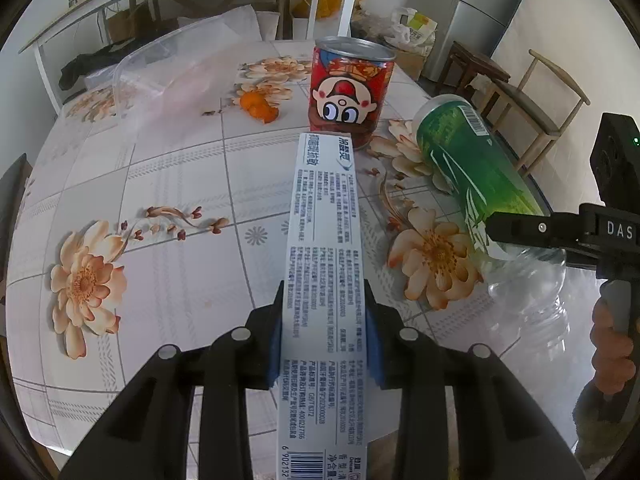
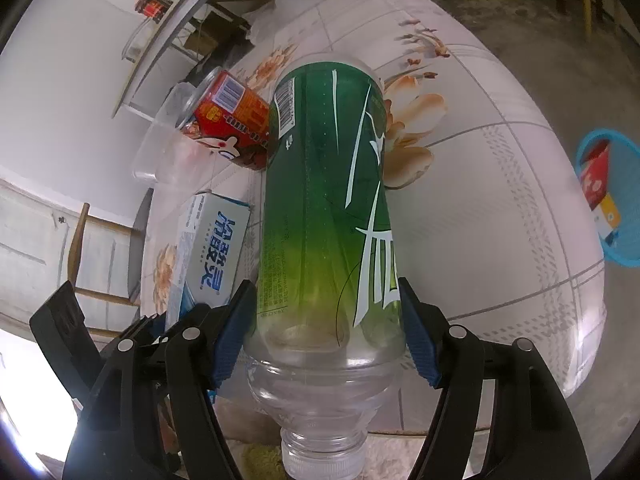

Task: Collect trash
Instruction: 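Hold the green bottle in the right tool while the left tool grasps the toothpaste box, then carry the green bottle and toothpaste box to the blue wastebasket and release both, then move both open tools back to the table toward the red can, then grasp the red can with the right tool while the left tool grasps the plastic bag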

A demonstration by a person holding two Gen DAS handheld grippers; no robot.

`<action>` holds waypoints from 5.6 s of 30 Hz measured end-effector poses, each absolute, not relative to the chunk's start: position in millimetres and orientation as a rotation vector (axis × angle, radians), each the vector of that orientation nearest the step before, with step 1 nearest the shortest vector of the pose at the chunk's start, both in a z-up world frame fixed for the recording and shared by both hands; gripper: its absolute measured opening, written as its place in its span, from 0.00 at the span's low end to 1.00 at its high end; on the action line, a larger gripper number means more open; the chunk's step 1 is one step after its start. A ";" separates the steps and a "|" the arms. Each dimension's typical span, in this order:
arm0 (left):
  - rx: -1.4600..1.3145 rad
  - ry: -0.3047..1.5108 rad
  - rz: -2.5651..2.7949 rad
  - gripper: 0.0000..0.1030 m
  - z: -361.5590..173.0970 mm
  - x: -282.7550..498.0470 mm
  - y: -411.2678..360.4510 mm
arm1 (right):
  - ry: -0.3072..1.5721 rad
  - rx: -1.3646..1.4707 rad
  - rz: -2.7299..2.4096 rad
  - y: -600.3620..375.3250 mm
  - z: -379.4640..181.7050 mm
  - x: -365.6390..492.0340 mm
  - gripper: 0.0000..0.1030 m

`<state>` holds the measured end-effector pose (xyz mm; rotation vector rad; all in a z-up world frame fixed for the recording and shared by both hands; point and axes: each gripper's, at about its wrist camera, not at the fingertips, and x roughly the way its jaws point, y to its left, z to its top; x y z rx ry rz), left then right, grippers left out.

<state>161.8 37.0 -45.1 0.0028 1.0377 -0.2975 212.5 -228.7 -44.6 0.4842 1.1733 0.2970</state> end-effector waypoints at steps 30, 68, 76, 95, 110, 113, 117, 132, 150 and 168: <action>-0.048 1.012 -0.331 0.31 -34.1 144.3 45.5 | 1.140 0.502 0.301 -228.5 -36.8 206.3 0.64; 0.218 1.322 -1.047 0.31 -44.8 232.1 -355.2 | 0.799 1.303 -0.171 -546.3 -120.5 83.6 0.64; 0.154 1.202 -0.943 0.70 -47.2 280.2 -401.1 | 0.894 1.240 -0.317 -601.8 -170.0 149.6 0.69; 0.042 1.027 -1.012 0.71 20.6 212.8 -235.9 | 0.861 1.102 -0.292 -553.7 -131.1 82.8 0.72; -0.038 0.838 -0.598 0.77 12.3 166.5 -13.2 | 0.785 0.764 0.053 -428.2 -15.8 136.0 0.77; -0.102 0.837 -0.522 0.77 2.4 165.0 21.0 | 0.801 0.640 0.169 -376.3 0.6 166.8 0.80; -0.168 0.815 -0.436 0.77 -1.5 164.8 61.8 | 0.860 0.470 0.304 -297.0 4.8 216.1 0.81; -0.376 0.691 -0.256 0.77 20.5 273.1 185.2 | 0.877 0.111 0.335 -149.7 -5.3 310.9 0.86; 0.091 0.768 -0.343 0.05 -9.7 295.0 112.0 | 0.896 -0.038 0.387 -104.3 -17.4 348.1 0.64; 0.189 0.880 -0.580 0.51 -30.3 142.1 65.8 | 0.910 -0.009 0.373 -140.7 -6.9 245.6 0.63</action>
